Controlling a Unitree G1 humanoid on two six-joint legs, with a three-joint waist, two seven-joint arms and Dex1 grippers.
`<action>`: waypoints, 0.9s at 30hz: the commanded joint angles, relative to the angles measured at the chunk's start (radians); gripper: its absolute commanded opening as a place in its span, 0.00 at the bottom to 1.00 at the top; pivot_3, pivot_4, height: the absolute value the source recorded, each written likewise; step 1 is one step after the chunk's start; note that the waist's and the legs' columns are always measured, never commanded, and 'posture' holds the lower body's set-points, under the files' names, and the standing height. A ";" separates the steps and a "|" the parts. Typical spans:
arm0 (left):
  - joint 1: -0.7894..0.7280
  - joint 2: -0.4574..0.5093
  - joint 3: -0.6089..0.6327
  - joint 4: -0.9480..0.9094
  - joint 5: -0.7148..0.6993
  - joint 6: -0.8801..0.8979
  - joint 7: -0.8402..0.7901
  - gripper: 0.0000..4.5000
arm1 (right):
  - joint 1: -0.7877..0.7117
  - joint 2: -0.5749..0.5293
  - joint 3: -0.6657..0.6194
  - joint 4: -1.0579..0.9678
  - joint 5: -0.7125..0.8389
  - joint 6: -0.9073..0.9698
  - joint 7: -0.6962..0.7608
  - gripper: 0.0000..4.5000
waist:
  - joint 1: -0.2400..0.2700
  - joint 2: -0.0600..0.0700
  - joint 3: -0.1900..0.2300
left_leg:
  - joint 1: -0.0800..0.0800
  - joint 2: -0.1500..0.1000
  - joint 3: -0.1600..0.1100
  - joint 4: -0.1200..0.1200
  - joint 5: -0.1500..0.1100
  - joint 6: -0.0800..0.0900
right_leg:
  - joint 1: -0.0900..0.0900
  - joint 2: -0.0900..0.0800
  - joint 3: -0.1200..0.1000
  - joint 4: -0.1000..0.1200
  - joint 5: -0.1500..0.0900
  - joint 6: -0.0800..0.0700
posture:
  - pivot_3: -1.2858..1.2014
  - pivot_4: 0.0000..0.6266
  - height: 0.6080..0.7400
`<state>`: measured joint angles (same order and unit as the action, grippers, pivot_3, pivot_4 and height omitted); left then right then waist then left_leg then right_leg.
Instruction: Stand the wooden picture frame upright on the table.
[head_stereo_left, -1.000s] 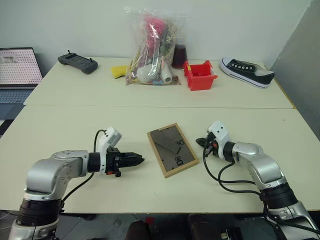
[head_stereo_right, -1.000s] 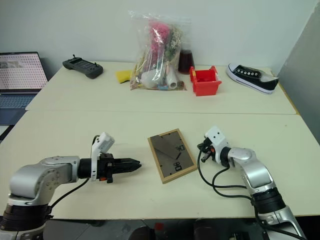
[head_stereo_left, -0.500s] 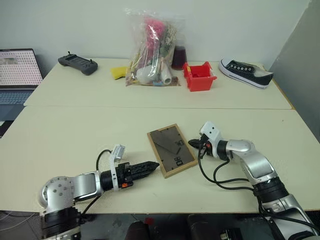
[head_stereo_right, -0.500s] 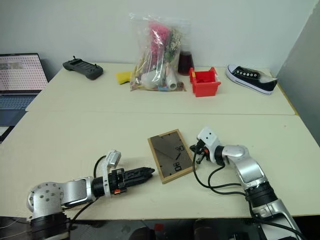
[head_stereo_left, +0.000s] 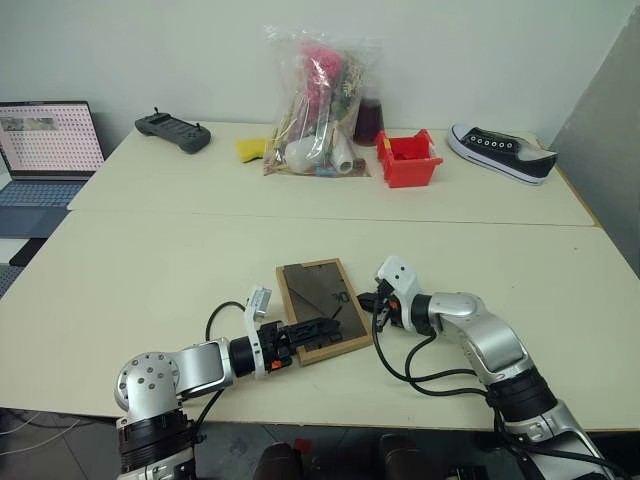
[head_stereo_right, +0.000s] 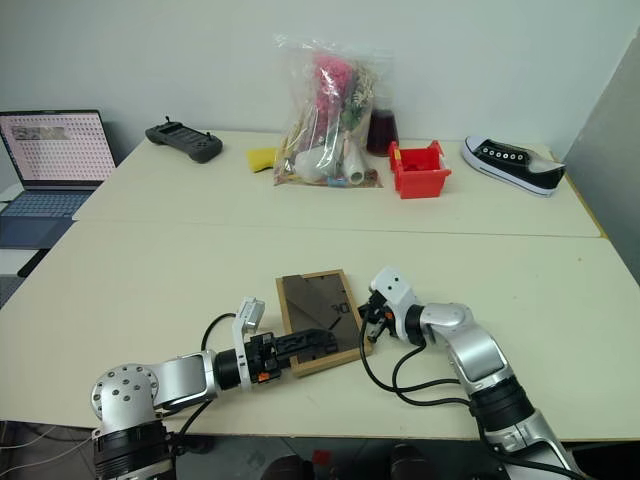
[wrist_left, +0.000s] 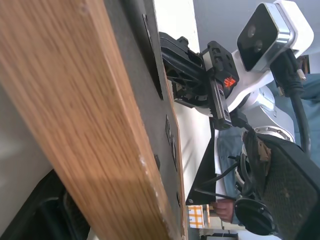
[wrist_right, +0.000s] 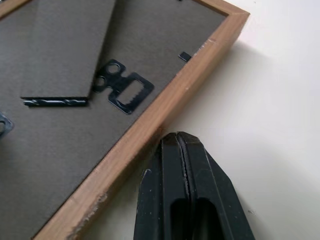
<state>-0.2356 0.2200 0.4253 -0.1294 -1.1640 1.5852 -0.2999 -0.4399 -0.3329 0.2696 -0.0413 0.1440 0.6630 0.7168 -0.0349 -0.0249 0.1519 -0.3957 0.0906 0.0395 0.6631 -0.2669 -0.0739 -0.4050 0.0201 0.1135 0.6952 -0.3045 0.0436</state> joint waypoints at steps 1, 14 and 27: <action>0.015 0.018 -0.026 -0.003 -0.002 0.018 -0.007 0.79 | 0.001 -0.001 -0.038 -0.034 0.021 0.002 -0.015 0.00 | 0.000 0.000 0.000 | 0.000 0.000 0.000 0.000 0.000 0.000 | 0.000 0.000 0.000 0.000 0.000 0.000 | 0.52 0.24 1.00; -0.038 0.097 -0.027 -0.013 -0.019 0.000 -0.042 0.29 | -0.017 -0.029 -0.115 -0.064 0.039 -0.009 -0.041 0.00 | 0.000 0.000 0.000 | -0.004 0.000 -0.005 0.000 0.000 0.000 | -0.001 0.000 -0.005 -0.002 0.000 0.000 | 0.52 0.24 1.00; -0.339 0.453 -0.273 0.082 0.100 -0.156 -0.452 0.29 | -0.276 -0.176 -0.306 -0.108 0.518 0.304 0.293 0.45 | -0.002 0.001 0.006 | -0.006 0.001 -0.010 -0.003 0.000 0.000 | -0.001 0.001 -0.012 -0.006 -0.002 -0.003 | 0.52 0.24 1.00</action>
<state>-0.5493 0.6497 0.1894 -0.0477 -1.0887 1.4910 -0.6655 -0.6688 -0.5146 -0.0198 -0.1420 0.6004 0.9434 0.9811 -0.0370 -0.0236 0.1575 -0.4018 0.0916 0.0297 0.6598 -0.2668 -0.0739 -0.4055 0.0208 0.1015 0.6891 -0.3064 0.0401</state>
